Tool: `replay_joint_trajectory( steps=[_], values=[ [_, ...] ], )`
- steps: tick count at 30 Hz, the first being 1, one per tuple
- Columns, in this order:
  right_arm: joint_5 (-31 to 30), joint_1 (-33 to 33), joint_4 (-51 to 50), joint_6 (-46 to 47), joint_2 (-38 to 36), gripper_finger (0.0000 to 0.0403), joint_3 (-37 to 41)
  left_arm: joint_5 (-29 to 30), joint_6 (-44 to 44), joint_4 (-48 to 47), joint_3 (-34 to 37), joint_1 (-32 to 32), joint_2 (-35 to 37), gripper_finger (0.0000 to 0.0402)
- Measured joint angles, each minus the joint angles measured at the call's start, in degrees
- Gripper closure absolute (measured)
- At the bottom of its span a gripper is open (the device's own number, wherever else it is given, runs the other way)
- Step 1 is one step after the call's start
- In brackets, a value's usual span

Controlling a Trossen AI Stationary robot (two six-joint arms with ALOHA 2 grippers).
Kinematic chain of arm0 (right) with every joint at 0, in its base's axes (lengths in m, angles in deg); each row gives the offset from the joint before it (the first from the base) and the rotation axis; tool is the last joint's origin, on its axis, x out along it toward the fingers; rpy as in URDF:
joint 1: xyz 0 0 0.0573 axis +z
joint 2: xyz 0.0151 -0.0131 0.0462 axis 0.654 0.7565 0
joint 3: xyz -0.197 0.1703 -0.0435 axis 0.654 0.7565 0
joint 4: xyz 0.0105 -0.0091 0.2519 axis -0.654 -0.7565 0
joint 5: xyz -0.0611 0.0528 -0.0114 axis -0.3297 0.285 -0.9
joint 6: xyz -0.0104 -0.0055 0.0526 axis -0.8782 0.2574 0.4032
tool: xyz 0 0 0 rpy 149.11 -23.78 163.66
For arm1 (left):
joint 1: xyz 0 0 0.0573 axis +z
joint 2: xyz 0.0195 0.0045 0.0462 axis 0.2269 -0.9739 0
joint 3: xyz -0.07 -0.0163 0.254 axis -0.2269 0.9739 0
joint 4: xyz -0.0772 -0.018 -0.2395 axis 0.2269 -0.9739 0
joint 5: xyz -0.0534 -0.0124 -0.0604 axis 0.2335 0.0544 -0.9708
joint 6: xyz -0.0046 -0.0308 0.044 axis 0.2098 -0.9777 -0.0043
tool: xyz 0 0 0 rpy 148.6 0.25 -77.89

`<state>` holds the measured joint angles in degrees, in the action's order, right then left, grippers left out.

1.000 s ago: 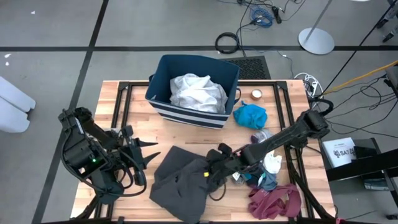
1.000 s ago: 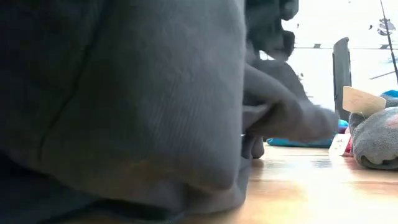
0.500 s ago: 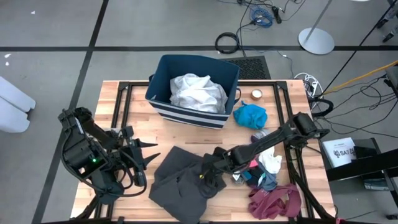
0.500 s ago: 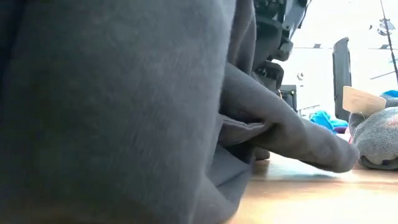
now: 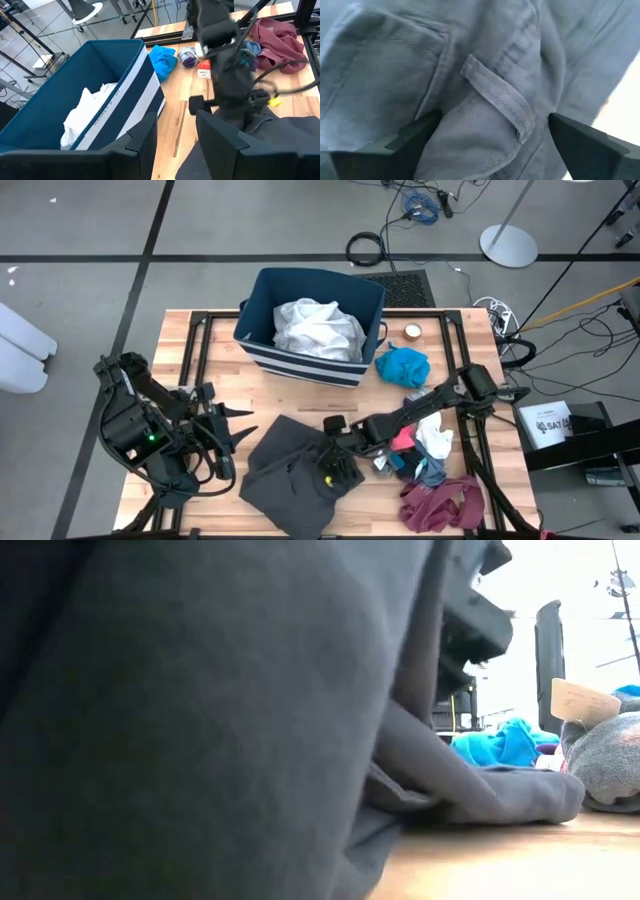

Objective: Sort clothes
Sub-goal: Put the black pants into the blue laundry bin

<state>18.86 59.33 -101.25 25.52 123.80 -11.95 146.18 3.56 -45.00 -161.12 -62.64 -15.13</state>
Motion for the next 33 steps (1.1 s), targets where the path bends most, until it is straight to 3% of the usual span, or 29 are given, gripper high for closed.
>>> replay_joint_trajectory(
  steps=[5, 11, 14, 18, 29, 33],
  values=[
    [8.27, -2.7, 0.38, 3.39, 5.49, 0.0046, -0.32, 0.0, 0.04, -0.01, 0.0, 0.02, 0.0, 0.0256],
    [9.36, -3.03, 1.41, 4.06, 9.01, 0.0049, -0.8, -0.95, 0.0, -0.02, 0.0, 0.02, 0.0, 0.0256],
    [8.97, -2.78, 1.44, 5.39, 9.01, 0.0069, -0.8, -1.27, 0.0, -0.03, 0.0, 0.02, -0.02, 0.0256],
    [9.43, -2.76, 0.93, 6.24, 8.85, 0.0126, -0.8, -1.27, 0.01, -0.01, 0.0, 0.02, -0.02, 0.0256],
    [10.91, -2.74, -0.93, 6.72, 8.78, 0.0331, -0.8, -1.53, -1.05, -0.02, 0.0, 0.02, -0.02, 0.0256],
    [11.52, -2.74, -0.99, 6.44, 8.75, 0.0345, -0.8, -1.53, -1.01, -0.03, 0.0, 0.01, -0.02, 0.0256]
  ],
)
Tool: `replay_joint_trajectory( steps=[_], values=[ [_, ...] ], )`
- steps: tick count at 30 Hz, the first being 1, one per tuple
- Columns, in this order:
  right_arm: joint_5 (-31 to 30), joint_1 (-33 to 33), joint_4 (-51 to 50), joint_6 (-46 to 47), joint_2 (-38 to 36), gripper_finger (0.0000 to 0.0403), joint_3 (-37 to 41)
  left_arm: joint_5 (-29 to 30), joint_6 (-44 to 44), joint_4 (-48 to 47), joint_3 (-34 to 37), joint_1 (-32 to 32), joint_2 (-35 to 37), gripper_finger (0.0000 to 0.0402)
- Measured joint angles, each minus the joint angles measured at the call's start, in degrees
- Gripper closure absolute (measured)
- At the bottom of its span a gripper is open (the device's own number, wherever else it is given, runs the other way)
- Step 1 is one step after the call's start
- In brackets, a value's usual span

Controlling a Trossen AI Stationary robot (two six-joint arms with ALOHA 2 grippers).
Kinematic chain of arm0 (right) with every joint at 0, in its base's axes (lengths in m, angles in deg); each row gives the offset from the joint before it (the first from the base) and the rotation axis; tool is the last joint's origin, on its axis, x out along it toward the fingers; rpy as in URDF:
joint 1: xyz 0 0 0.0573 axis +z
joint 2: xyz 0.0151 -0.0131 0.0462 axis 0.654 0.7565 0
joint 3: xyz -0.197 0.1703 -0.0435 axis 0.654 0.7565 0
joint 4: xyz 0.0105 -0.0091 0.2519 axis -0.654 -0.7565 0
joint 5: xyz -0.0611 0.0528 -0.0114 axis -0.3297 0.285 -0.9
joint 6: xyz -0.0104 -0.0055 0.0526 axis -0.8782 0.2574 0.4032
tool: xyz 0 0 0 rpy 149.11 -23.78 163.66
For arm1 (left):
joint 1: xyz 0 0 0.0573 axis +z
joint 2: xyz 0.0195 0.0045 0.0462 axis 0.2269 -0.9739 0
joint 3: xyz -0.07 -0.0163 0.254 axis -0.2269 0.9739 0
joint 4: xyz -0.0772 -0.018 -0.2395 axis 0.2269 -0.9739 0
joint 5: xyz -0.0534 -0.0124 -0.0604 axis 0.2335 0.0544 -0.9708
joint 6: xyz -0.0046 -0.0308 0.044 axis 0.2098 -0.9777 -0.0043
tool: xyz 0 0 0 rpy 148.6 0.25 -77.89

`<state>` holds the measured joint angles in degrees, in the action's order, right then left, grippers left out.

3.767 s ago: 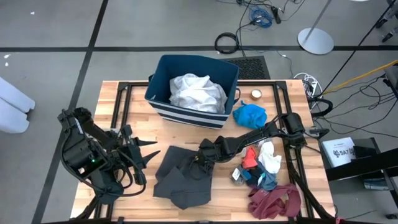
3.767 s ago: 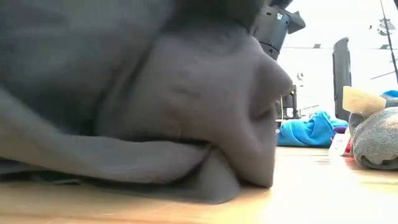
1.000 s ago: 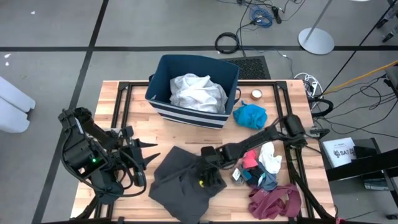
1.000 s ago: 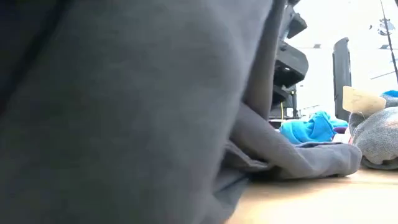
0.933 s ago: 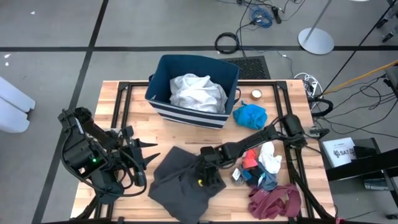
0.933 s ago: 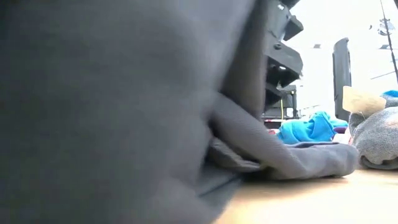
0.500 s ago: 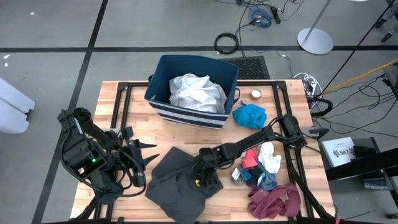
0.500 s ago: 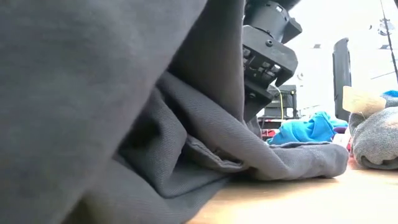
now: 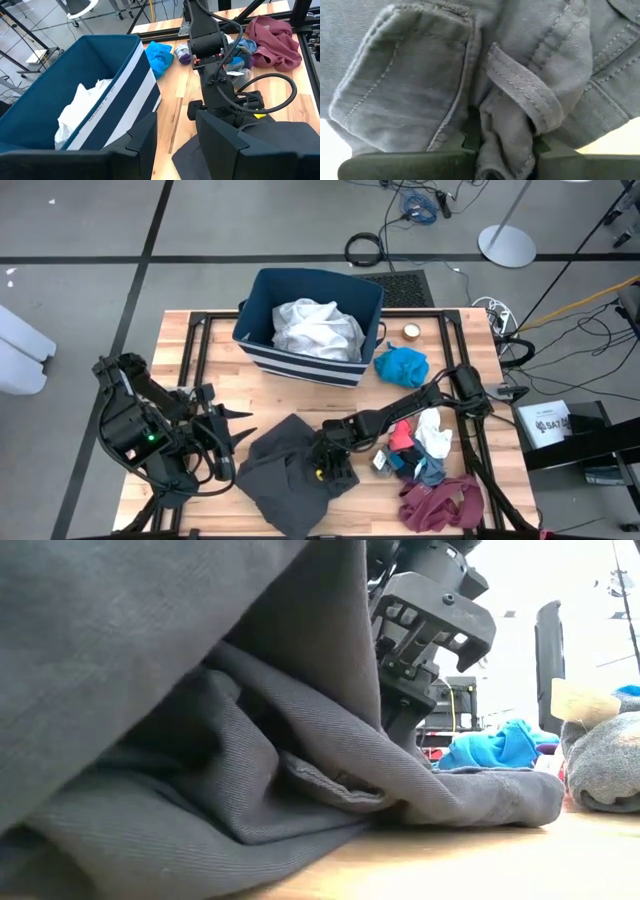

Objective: Sort clothes
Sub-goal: Put the black pants into the blue laundry bin

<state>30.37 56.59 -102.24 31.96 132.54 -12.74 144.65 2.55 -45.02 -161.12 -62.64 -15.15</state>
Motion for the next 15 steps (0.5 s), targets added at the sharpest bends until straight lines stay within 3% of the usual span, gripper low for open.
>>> replay_joint_trajectory(
  steps=[6, 15],
  values=[
    [-0.91, 0.03, -0.1, -0.38, -2.24, 0.0345, 0.35, 0.0, 0.02, -0.18, 0.0, -0.01, 0.0, 0.0256],
    [-7.32, 1.25, -7.11, -0.35, -13.74, 0.0355, 1.37, -0.18, 0.02, -0.45, 0.0, 0.01, 0.0, 0.0256]
  ],
)
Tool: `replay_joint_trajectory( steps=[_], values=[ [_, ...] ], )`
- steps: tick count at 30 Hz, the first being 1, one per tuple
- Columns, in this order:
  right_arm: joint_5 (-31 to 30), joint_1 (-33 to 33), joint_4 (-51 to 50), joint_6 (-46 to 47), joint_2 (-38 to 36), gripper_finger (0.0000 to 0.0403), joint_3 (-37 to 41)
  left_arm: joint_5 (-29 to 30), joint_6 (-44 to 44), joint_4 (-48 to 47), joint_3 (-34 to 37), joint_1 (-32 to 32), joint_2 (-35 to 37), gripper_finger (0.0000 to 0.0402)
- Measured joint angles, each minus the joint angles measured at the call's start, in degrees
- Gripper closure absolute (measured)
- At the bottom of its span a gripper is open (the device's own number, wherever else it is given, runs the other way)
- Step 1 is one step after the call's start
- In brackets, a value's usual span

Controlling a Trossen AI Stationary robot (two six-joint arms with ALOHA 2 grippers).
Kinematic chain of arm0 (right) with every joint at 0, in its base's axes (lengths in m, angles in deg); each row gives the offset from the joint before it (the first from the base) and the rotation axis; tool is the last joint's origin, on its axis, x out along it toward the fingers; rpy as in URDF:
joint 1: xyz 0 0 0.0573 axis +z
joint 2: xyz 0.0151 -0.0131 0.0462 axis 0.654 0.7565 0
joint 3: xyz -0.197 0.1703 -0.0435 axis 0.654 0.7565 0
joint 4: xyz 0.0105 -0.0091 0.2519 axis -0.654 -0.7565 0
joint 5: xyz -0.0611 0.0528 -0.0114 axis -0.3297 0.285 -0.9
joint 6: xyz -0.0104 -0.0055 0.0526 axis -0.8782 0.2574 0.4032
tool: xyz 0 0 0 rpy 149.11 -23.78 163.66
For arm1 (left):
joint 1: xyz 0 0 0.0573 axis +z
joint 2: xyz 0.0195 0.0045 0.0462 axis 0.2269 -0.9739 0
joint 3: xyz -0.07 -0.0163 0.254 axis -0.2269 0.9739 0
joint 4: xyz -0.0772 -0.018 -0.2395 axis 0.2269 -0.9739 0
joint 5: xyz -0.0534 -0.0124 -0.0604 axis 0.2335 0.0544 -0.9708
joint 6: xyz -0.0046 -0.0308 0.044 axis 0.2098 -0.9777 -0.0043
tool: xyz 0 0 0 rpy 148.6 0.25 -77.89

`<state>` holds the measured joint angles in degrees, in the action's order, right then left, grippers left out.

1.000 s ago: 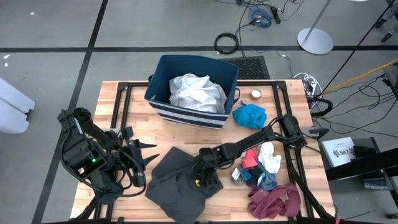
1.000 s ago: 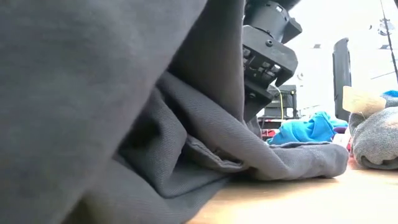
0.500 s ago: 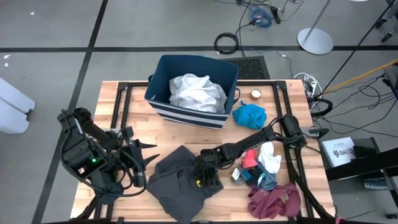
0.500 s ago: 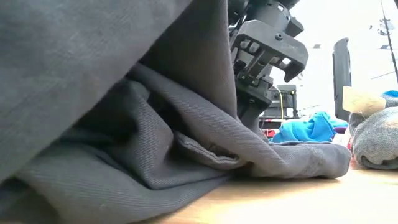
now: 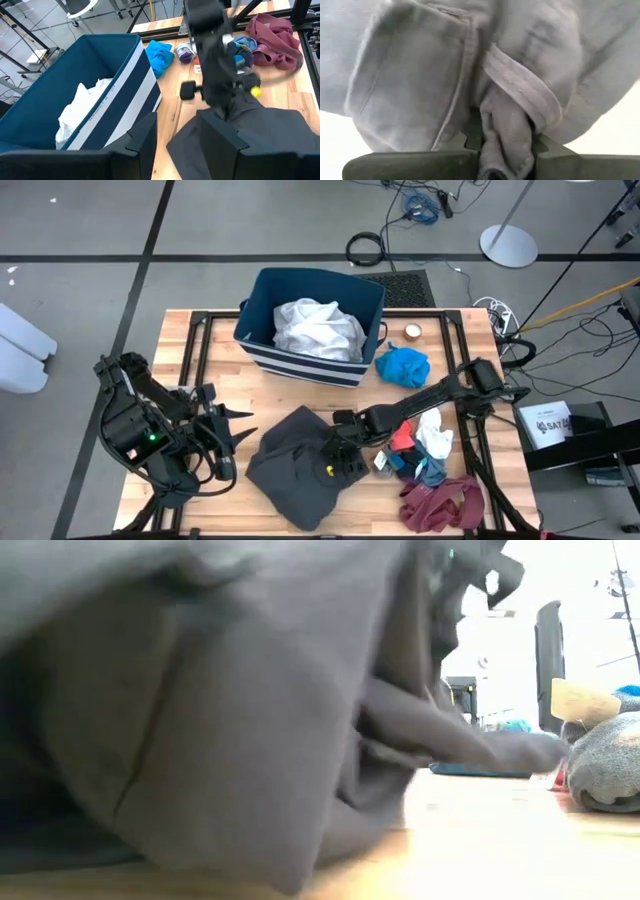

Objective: Sort clothes
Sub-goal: Put the black pants into the blue laundry bin

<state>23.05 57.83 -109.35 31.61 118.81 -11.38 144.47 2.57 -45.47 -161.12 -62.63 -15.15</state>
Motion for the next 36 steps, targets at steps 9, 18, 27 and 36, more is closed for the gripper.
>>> replay_joint_trajectory(
  steps=[9, 18, 27, 36],
  values=[
    [-7.42, 4.27, -2.13, 0.11, -11.03, 0.0355, -0.19, -0.27, -1.34, 0.03, 2.99, 0.08, 0.02, 0.0256],
    [-13.05, 8.68, -1.96, 0.17, -21.13, 0.0355, -0.3, -8.74, -9.42, 2.5, 18.16, 5.59, 0.03, 0.0256],
    [-18.68, 12.18, -0.05, -2.9, -30.9, 0.0355, -0.36, -21.26, -2.07, 26.69, 38.96, 10.78, -0.02, 0.0256],
    [-28.93, 13.01, 5.36, -10.25, -40.56, 0.0355, -0.47, -27.7, 13.11, 63.92, 55.42, 13.97, -0.02, 0.0256]
  ],
)
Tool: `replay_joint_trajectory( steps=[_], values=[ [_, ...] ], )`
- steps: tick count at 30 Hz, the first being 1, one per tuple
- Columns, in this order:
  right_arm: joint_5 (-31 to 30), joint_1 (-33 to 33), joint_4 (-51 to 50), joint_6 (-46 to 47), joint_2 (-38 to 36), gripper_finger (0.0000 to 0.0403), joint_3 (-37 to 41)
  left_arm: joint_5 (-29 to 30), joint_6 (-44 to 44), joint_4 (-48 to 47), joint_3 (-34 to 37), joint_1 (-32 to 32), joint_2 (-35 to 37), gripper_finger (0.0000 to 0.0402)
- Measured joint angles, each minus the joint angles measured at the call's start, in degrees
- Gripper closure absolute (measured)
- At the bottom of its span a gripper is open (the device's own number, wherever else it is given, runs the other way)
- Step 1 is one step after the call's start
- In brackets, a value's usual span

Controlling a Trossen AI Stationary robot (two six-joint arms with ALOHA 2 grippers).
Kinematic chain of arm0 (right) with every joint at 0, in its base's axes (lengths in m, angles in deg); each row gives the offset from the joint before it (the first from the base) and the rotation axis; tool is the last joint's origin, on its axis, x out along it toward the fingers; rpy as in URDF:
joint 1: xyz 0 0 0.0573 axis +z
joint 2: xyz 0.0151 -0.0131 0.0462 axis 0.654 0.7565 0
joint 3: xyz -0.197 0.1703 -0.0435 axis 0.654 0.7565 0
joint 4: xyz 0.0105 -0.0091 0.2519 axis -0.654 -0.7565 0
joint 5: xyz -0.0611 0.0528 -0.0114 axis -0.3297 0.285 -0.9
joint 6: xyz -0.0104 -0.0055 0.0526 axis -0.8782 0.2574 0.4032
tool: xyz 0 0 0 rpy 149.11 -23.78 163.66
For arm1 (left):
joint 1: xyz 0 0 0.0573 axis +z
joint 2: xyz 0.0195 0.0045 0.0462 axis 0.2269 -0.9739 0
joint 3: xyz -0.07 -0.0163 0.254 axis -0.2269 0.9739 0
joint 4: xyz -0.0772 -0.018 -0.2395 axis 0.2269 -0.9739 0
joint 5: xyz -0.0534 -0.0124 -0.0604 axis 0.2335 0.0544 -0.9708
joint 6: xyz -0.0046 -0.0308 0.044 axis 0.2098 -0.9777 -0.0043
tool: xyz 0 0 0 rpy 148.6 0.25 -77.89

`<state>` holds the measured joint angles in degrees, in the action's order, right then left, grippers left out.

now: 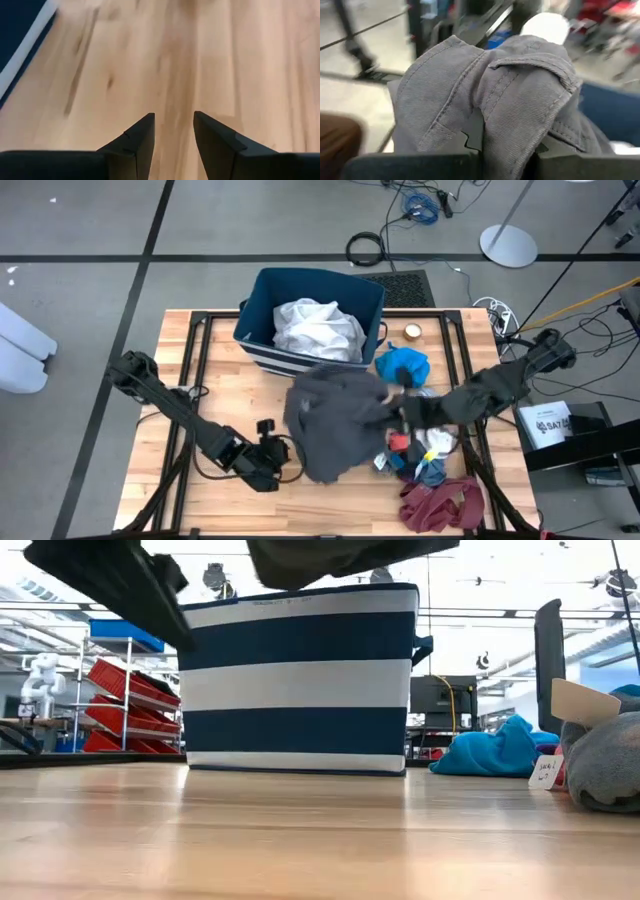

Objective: Sort clothes
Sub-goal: Put the black pants into the blue laundry bin

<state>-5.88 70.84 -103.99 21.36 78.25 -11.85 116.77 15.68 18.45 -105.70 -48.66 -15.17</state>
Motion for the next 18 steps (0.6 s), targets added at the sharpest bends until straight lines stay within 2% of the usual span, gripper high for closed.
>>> replay_joint_trajectory(
  steps=[4, 8, 11, 14, 18],
  values=[
    [-5.01, -2.58, 7.95, -8.19, -2.41, 0.0355, 0.0, -0.2, 9.34, 16.55, 4.43, 1.42, 0.0, 0.0256],
    [-5.29, -7.3, 20.73, -17.96, -2.79, 0.0355, -0.02, -3.01, 17.86, 33.49, 8.44, 4.13, 0.0, 0.0256],
    [-4.2, -12.06, 28.44, -22.64, -2.64, 0.0355, -0.02, -6.76, 21.01, 42.79, 11.52, 6.95, 0.09, 0.0256],
    [-0.28, -18.73, 30.74, -22.42, -2.58, 0.0355, -0.09, -7.4, 22.45, 49.12, 14.9, 9.9, 0.09, 0.0256],
    [5.28, -27.92, 30.73, -16.77, -1.51, 0.0355, -0.09, -7.61, 22.82, 56.21, 19.64, 13.37, 0.09, 0.0256]
  ],
)
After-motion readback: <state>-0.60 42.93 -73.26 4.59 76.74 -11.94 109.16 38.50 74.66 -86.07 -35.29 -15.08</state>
